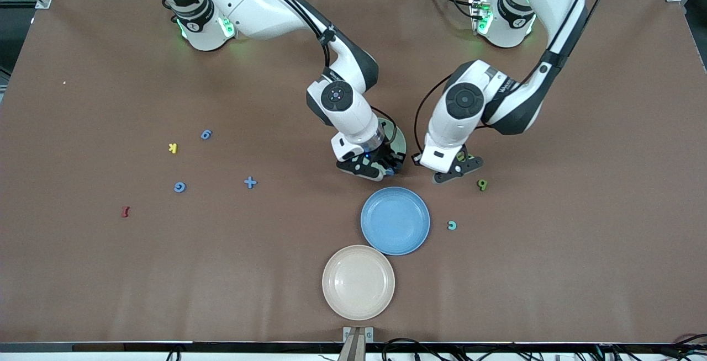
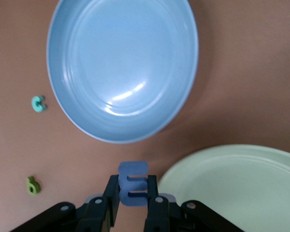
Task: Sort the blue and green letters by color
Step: 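Open the right gripper over the blue plate while the left gripper carries i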
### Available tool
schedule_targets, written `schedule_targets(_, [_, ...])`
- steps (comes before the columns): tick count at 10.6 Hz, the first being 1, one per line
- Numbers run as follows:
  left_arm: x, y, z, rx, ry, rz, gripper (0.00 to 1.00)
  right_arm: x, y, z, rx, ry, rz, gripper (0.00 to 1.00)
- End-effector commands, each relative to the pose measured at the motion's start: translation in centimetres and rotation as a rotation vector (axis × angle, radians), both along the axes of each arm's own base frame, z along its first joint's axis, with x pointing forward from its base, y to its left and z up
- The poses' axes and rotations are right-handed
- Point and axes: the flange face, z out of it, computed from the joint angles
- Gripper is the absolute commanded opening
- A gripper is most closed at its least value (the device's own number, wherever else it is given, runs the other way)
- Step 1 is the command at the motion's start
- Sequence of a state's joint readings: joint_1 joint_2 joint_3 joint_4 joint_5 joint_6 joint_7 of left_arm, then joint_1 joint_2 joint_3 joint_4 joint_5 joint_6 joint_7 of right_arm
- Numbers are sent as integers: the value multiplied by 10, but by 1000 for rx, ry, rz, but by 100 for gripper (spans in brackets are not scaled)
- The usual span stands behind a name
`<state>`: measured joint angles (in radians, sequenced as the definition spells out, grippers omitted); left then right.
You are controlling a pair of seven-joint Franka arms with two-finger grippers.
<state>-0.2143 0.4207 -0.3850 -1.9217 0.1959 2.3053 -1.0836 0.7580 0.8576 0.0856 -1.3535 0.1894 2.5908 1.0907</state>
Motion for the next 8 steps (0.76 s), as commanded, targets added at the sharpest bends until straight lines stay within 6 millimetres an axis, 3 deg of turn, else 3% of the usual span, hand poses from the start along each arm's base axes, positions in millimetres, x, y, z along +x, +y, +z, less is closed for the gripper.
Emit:
schedule_targets(1, [-22, -41, 1, 0, 12, 25, 0, 26, 7, -12, 81, -60, -74, 0])
schedule_targets(4, [-44, -68, 1, -1, 13, 17, 0, 46, 1, -15, 118, -65, -120, 0])
schedule_targets(5, [-49, -69, 3, 19, 29, 15, 0, 49, -2, -21, 124, -74, -130, 7])
schedule_targets(8, [-78, -63, 5, 132, 129, -41, 0, 66, -21, -27, 121, -80, -158, 56])
